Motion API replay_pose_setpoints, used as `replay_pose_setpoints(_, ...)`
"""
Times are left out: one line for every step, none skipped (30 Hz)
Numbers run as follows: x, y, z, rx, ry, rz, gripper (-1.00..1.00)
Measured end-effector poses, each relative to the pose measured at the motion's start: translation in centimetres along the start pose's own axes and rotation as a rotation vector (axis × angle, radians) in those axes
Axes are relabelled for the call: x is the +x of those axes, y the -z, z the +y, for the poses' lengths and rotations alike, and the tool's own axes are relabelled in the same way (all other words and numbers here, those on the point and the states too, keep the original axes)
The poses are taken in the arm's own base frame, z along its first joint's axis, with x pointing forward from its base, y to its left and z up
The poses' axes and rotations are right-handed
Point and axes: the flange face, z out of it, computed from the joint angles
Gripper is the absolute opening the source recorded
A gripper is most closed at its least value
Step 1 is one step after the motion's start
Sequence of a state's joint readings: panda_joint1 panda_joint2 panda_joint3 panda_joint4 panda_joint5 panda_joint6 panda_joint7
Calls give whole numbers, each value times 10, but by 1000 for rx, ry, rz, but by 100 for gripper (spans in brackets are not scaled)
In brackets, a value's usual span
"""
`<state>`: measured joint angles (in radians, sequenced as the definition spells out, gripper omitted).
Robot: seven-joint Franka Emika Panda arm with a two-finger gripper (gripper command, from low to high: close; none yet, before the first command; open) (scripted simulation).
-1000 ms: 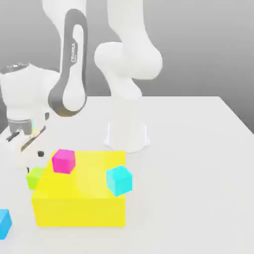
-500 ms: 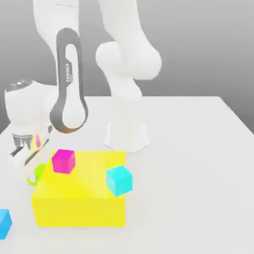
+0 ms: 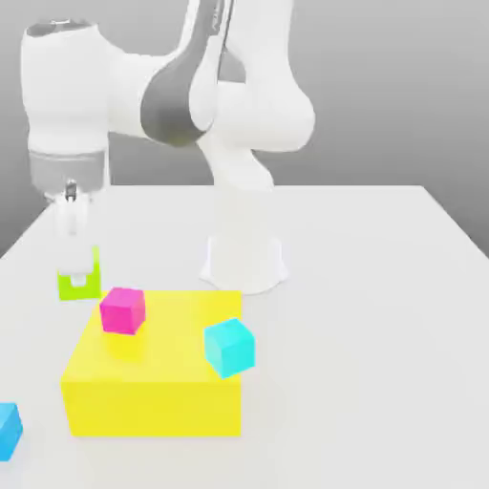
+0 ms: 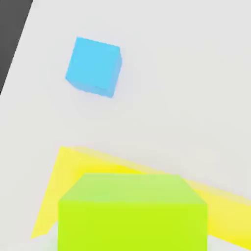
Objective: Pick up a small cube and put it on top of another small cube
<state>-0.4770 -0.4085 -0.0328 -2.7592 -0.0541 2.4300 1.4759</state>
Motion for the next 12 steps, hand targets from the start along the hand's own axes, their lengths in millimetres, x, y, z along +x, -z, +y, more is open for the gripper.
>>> replay_pose_setpoints(-4, 7, 6, -9, 35, -2, -100)
replay_pose_setpoints(-8, 14, 12, -20, 69, -7, -100)
replay_pose_setpoints(-2, 9, 22, -48, 63, -22, -100)
replay_pose_setpoints(0, 0, 27, -61, 62, -30, -100)
replay_pose_setpoints(1, -10, 29, -67, 62, -35, -100)
replay_pose_setpoints(2, -22, 30, -70, 62, -36, -100)
replay_pose_setpoints(2, -33, 32, -72, 61, -37, -100)
replay_pose_setpoints(1, -45, 33, -73, 61, -37, -100)
replay_pose_setpoints(1, -55, 35, -73, 61, -37, 100)
replay_pose_setpoints(1, -55, 35, -73, 61, -37, 100)
replay_pose_setpoints(1, -55, 35, -73, 61, -37, 100)
replay_pose_setpoints(1, -55, 35, -73, 61, -37, 100)
